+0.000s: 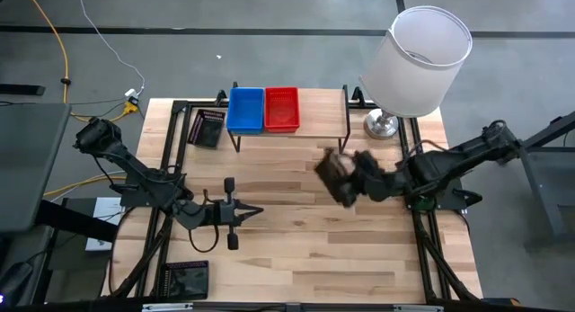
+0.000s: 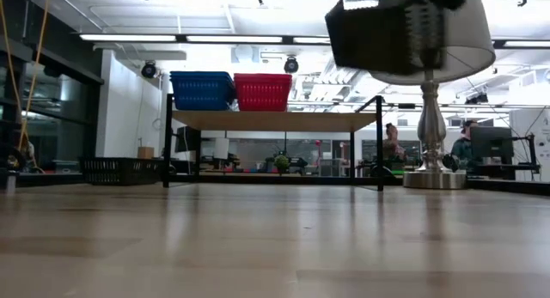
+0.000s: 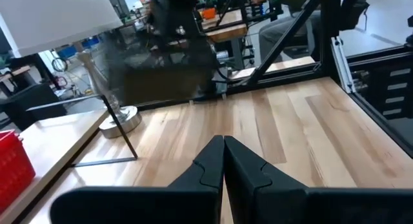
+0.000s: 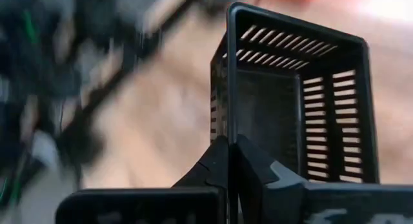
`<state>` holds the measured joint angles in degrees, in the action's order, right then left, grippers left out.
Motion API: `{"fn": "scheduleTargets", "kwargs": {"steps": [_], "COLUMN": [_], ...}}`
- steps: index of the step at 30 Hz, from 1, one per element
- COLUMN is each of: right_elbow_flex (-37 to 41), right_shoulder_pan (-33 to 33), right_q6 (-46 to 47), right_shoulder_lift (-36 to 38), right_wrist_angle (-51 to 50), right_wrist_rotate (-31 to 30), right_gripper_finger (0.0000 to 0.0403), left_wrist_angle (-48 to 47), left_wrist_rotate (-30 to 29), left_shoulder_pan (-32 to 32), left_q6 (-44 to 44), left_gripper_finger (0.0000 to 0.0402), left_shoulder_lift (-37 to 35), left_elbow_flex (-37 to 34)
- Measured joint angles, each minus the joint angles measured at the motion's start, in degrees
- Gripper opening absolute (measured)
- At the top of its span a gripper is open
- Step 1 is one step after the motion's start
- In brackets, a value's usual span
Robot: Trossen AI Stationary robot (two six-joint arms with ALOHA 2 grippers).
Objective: Stack baskets on shelf by color
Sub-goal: Put the middle black bin on the shelf
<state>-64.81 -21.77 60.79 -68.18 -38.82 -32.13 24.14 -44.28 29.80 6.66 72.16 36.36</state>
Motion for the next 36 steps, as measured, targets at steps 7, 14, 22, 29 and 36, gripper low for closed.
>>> {"fn": "scheduleTargets", "kwargs": {"steps": [7, 14, 22, 29, 36], "right_elbow_flex": [-7.5, -18.9, -31.5, -32.3, -32.3], "right_shoulder_pan": [8.2, 17.9, 28.1, 32.5, 35.0], "right_q6": [-5.1, -15.4, -14.8, -15.3, -14.3], "right_shoulder_lift": [-1.8, -13.4, -24.7, -29.6, -30.9], "right_wrist_angle": [0.1, -2.8, -17.4, -16.6, -16.3], "right_wrist_rotate": [-10.1, -11.0, -10.8, -6.7, -6.9], "right_gripper_finger": [0.0001, 0.0, 0.0, 0.0002, 0.0023], "left_wrist_angle": [0.0, 0.1, 0.1, 0.1, 0.1], "left_wrist_rotate": [-0.1, 0.1, 0.1, 0.3, 0.3], "left_shoulder_pan": [0.0, 0.0, 0.0, 0.0, 0.0], "left_q6": [0.0, -0.3, -2.0, -3.4, -3.5], "left_gripper_finger": [0.0, 0.0, 0.0, 0.0, 0.0], "left_shoulder_lift": [0.0, 0.0, 0.0, 0.0, 0.0], "left_elbow_flex": [0.0, 0.0, 0.0, 0.0, 0.0]}}
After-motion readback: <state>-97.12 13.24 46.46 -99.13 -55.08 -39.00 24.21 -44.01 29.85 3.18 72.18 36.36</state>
